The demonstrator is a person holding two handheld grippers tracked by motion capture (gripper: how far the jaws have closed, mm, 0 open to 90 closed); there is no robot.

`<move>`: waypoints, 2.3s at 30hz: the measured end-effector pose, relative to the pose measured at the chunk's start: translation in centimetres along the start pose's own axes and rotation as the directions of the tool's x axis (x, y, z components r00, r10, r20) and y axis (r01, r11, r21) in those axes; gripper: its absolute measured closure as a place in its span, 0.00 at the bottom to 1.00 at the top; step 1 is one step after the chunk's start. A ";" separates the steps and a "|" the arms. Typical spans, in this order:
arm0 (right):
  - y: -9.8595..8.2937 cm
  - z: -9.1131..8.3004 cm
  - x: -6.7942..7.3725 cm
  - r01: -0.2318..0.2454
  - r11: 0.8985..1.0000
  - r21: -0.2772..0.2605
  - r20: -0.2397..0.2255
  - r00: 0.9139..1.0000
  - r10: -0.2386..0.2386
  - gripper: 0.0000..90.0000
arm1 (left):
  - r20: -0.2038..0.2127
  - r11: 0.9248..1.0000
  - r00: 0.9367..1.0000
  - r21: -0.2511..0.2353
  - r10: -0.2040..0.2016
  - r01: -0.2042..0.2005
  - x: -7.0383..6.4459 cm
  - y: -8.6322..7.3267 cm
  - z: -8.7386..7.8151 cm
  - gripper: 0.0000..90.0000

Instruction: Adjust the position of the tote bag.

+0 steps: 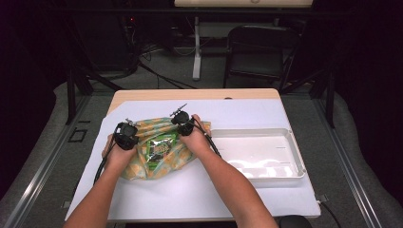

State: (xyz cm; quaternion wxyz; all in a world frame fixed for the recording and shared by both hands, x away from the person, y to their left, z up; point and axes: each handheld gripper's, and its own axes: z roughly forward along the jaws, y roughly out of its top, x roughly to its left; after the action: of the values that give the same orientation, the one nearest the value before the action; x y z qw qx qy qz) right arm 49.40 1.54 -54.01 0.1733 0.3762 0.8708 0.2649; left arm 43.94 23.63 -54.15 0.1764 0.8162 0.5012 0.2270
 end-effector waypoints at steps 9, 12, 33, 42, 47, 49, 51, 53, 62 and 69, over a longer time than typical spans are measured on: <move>-0.1 0.7 -0.2 -0.004 1.000 0.017 -0.002 1.000 0.004 0.99 | 0.000 1.000 1.000 0.009 -0.009 0.009 0.1 0.0 0.3 1.00; -0.1 0.6 -0.2 -0.003 1.000 0.024 -0.003 1.000 0.003 0.99 | 0.015 1.000 1.000 -0.002 -0.015 0.015 0.1 0.0 0.1 0.98; -0.2 0.7 -0.2 -0.028 1.000 0.005 -0.013 1.000 0.028 0.98 | 0.082 0.982 0.994 -0.180 0.075 -0.059 -2.2 0.7 -3.1 0.70; -0.3 0.8 -0.2 -0.034 0.999 -0.008 -0.013 0.999 0.034 0.97 | 0.095 0.980 0.990 -0.178 0.102 -0.084 -3.3 1.2 -2.0 0.67; -0.3 0.7 -0.3 -0.018 1.000 0.009 -0.016 1.000 0.019 0.97 | 0.086 0.984 0.991 -0.157 0.104 -0.089 -3.1 1.2 -1.4 0.73; -0.3 0.7 -0.3 -0.018 1.000 0.008 -0.017 1.000 0.018 0.97 | 0.097 0.985 0.990 -0.154 0.099 -0.084 -3.1 1.2 -1.2 0.78; -0.3 0.7 -0.3 -0.018 1.000 0.008 -0.017 1.000 0.018 0.97 | 0.101 0.984 0.989 -0.156 0.103 -0.087 -3.1 1.2 -1.1 0.81; -0.3 0.7 -0.3 -0.017 1.000 0.007 -0.017 1.000 0.017 0.97 | 0.107 0.984 0.988 -0.152 0.111 -0.094 -3.1 1.2 -1.1 0.88; -0.3 0.7 -0.2 -0.021 1.000 0.001 -0.013 1.000 0.021 0.96 | 0.083 0.983 0.992 -0.163 0.095 -0.081 -3.0 1.6 -0.8 1.00; -0.2 0.5 -0.2 0.004 1.000 0.020 -0.014 1.000 -0.003 0.95 | 0.052 0.987 0.996 -0.146 0.078 -0.069 -2.4 2.3 -0.3 1.00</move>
State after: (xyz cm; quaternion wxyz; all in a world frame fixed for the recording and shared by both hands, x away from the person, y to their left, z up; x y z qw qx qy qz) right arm 49.66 1.44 -54.53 0.1637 0.3745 0.8753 0.2585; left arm 44.53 20.55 -53.23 0.2407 0.8255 0.4477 0.2453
